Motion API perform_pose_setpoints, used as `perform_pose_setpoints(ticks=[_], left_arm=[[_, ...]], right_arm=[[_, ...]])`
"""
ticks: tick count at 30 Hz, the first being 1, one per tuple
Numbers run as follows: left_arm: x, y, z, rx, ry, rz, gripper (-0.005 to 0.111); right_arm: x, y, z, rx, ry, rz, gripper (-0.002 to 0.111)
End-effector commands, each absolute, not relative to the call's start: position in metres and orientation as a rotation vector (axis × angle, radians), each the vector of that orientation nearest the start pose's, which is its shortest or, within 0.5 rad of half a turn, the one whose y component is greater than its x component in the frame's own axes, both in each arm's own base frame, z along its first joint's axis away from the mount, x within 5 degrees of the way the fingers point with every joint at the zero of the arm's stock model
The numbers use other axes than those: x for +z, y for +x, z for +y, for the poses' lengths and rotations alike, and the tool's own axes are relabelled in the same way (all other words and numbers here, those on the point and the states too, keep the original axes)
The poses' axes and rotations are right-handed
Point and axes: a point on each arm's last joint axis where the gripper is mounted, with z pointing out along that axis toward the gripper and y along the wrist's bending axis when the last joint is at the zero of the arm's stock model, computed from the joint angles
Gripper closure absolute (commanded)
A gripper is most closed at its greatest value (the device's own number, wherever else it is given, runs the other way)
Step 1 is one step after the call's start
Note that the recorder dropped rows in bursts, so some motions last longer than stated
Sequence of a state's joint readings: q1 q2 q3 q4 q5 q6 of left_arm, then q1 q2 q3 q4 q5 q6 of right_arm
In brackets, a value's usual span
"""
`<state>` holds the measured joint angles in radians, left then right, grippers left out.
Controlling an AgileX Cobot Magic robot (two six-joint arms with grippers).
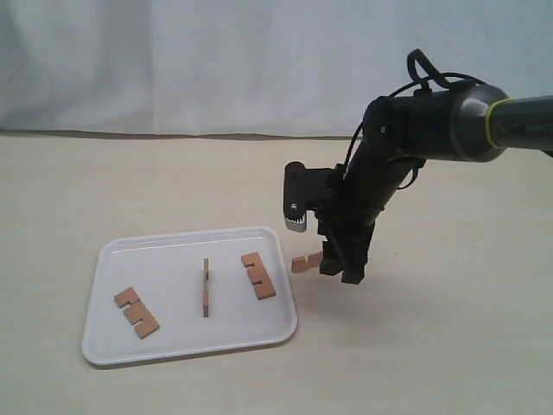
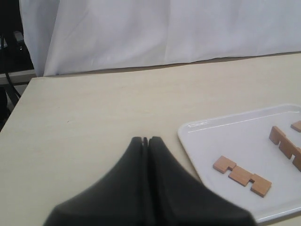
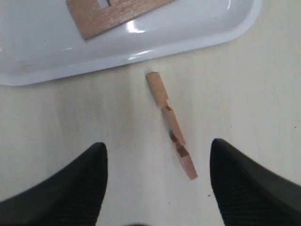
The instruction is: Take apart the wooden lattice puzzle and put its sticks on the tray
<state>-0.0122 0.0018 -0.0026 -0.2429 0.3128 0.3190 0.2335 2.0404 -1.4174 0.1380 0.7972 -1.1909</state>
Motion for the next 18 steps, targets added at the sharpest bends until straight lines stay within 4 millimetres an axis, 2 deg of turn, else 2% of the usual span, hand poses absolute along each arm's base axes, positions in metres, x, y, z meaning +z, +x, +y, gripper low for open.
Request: perform_pose_setpoints(ticks=[1,7,9,10,15,18], left_arm=[[0.186,0.054,-0.007,-0.012,0.136,1.777,0.107],[0.186,0.054,-0.007,-0.012,0.136,1.777,0.107],[0.186,0.054,-0.007,-0.012,0.136,1.777,0.107],[0.186,0.054,-0.007,-0.012,0.136,1.777,0.107],[0.186,0.054,-0.007,-0.012,0.136,1.777,0.107],[0.186,0.054,-0.007,-0.012,0.136,1.777,0.107]], right_arm=[[0.143,0.404,0.105,-0.037,-1.797,2.228,0.048],[0.127,0.406,0.106,-0.040,-1.827,2.219,0.049],[0.124,0.406,0.106,-0.036,-1.831,2.224,0.060],[0.121,0.406,0.106,-0.029,-1.836,2.231,0.070],[0.112,0.406,0.106,-0.016,-1.840,2.252,0.075],[0.111,0.407,0.106,-0.014,-1.828,2.262,0.102]])
